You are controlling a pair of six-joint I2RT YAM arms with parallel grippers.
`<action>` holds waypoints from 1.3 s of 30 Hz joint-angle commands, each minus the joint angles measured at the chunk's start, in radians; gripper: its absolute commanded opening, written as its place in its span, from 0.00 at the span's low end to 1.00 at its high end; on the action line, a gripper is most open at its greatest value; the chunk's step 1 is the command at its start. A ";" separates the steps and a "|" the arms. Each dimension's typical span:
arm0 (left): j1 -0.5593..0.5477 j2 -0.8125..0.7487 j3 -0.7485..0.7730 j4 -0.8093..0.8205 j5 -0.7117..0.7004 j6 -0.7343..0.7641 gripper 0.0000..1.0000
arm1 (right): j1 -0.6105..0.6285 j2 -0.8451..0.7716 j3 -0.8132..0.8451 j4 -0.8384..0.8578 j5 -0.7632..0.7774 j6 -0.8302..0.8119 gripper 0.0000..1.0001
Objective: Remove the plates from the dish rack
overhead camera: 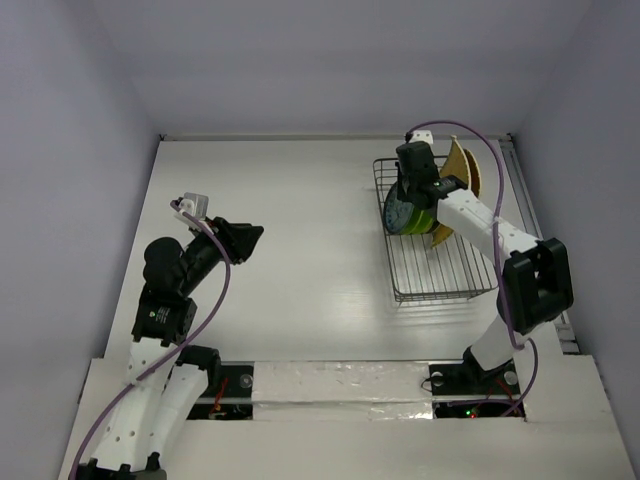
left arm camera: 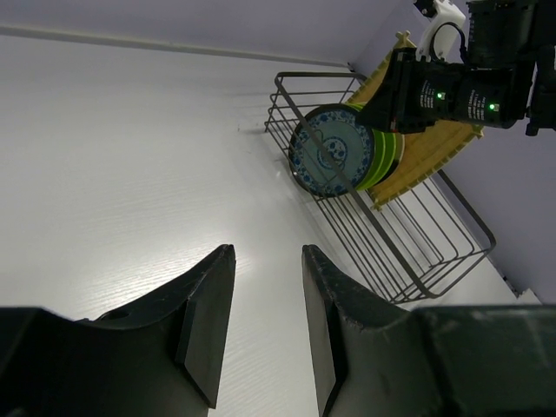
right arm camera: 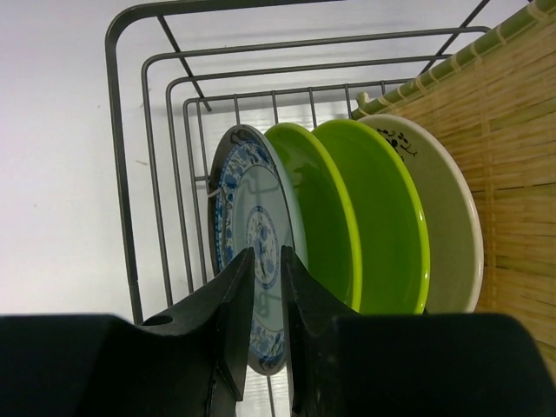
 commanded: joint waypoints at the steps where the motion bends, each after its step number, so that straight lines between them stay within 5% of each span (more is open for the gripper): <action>1: -0.005 0.001 0.042 0.040 0.021 0.010 0.34 | -0.016 0.000 -0.003 0.029 0.064 -0.006 0.24; 11: -0.005 0.015 0.039 0.049 0.034 0.004 0.34 | -0.016 -0.160 -0.074 0.112 0.037 -0.009 0.25; 25: -0.014 0.015 0.041 0.046 0.028 0.005 0.34 | -0.016 -0.005 -0.046 0.101 0.026 0.006 0.25; 30: -0.014 0.012 0.041 0.043 0.024 0.005 0.33 | -0.016 -0.012 -0.039 0.110 0.041 0.015 0.06; 39: -0.023 0.012 0.042 0.042 0.020 0.008 0.33 | -0.016 -0.161 0.062 0.066 0.096 -0.038 0.02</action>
